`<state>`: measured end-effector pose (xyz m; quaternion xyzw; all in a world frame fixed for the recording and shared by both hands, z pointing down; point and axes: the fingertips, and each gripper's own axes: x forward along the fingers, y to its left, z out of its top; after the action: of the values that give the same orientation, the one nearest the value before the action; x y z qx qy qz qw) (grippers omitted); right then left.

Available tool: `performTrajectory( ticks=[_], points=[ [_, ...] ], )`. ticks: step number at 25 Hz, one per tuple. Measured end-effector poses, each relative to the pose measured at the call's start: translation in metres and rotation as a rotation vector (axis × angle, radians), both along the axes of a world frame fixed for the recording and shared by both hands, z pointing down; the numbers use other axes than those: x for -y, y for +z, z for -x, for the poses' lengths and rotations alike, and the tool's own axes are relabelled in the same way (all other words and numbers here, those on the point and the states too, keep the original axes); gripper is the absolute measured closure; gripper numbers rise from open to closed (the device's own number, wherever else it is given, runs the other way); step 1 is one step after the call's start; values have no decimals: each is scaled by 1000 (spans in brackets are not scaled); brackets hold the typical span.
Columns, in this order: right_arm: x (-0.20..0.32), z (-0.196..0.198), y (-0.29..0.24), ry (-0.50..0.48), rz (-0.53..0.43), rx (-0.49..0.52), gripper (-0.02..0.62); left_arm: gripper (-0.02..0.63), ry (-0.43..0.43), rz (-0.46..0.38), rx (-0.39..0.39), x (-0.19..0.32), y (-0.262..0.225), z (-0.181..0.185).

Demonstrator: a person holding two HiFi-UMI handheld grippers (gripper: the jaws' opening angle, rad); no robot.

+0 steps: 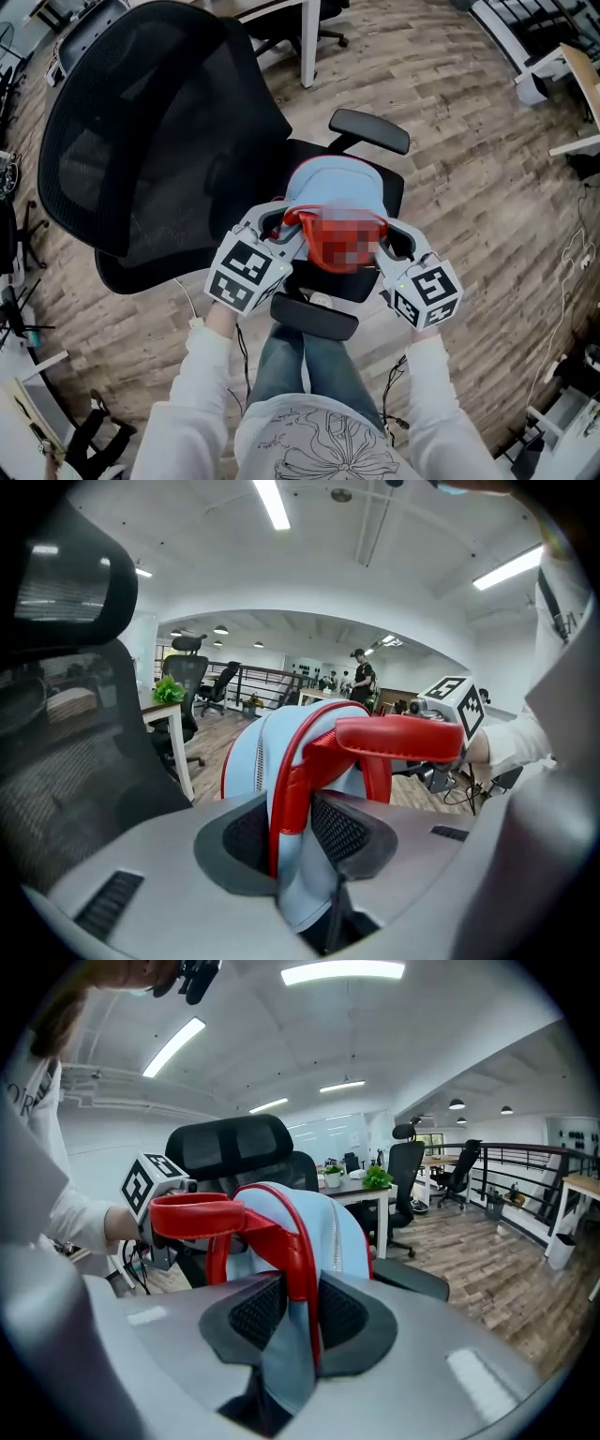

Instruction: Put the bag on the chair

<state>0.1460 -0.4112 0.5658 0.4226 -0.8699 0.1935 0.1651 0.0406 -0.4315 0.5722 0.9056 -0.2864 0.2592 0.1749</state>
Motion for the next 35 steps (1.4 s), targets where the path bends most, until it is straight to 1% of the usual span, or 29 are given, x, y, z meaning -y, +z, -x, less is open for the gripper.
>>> performTrajectory(
  ticks=[4, 8, 12, 16, 20, 23, 28, 32, 35],
  points=[
    [7, -4, 38, -18, 39, -51, 498, 495, -8, 38, 23, 4, 40, -3],
    [9, -10, 73, -14, 85, -88, 495, 495, -16, 65, 43, 5, 73, -10],
    [8, -17, 106, -14, 134, -107, 494, 495, -15, 84, 71, 5, 105, -16],
    [6, -14, 137, -20, 168, -136, 492, 494, -25, 105, 97, 3, 135, -13],
    [3, -11, 162, -45, 183, -189, 492, 491, -28, 128, 130, 0, 160, -8],
    [4, -10, 177, -51, 183, -210, 491, 488, -27, 133, 143, 1, 175, -8],
    [3, -8, 197, -35, 175, -208, 486, 486, 0, 116, 171, 0, 194, -7],
    [-3, -11, 214, -34, 200, -220, 482, 479, -9, 145, 196, -6, 210, -8],
    [-6, -13, 216, -23, 195, -209, 480, 476, -27, 143, 187, -11, 212, -9]
  ],
)
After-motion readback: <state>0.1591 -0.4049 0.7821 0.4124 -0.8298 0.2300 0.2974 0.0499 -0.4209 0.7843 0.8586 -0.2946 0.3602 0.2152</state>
